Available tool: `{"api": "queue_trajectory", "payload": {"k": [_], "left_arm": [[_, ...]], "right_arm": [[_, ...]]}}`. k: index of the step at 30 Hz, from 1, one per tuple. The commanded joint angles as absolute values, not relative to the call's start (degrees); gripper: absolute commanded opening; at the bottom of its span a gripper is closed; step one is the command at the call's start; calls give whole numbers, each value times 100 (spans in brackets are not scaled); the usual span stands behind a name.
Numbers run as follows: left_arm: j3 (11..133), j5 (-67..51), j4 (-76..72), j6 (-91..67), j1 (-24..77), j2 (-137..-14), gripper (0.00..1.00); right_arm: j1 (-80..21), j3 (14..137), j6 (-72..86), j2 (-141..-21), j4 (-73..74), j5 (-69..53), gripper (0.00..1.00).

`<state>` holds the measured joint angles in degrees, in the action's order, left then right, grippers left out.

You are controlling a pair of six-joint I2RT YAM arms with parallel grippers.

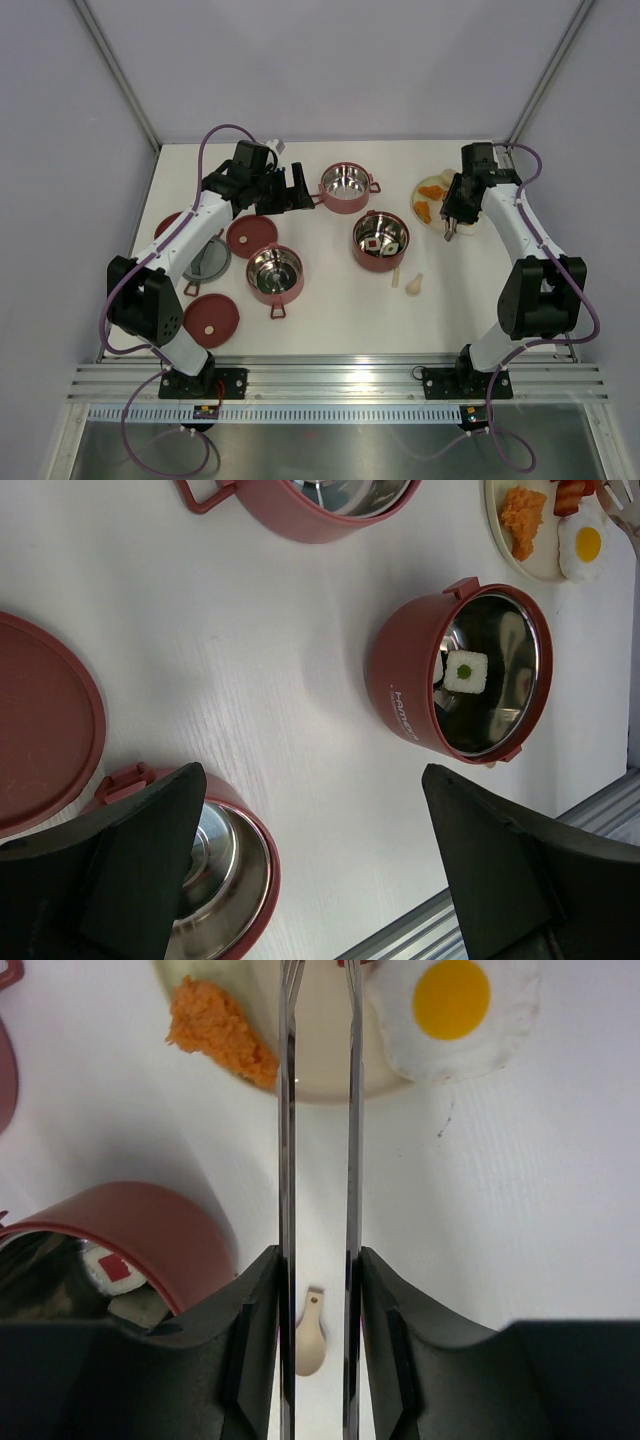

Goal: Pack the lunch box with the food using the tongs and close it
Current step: Adjust the fake food on the plate, then pick up the fake food from the plate.

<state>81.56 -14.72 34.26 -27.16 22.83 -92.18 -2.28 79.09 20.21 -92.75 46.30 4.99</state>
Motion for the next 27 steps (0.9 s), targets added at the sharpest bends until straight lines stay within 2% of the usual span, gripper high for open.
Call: {"api": "queue_trajectory", "payload": {"k": [1, 10, 27], "left_arm": [[8244, -1433, 3313, -2619, 2303, -9114, 95], [8244, -1450, 3331, -2628, 2303, -9176, 94], [8376, -1520, 3357, -2654, 2329, -9308, 94]], "right_arm": [[-53, 8051, 1741, -9246, 4658, 476, 43], [264, 7980, 1512, -9457, 4746, 351, 50], [272, 8349, 1397, -9396, 4781, 255, 50]]}}
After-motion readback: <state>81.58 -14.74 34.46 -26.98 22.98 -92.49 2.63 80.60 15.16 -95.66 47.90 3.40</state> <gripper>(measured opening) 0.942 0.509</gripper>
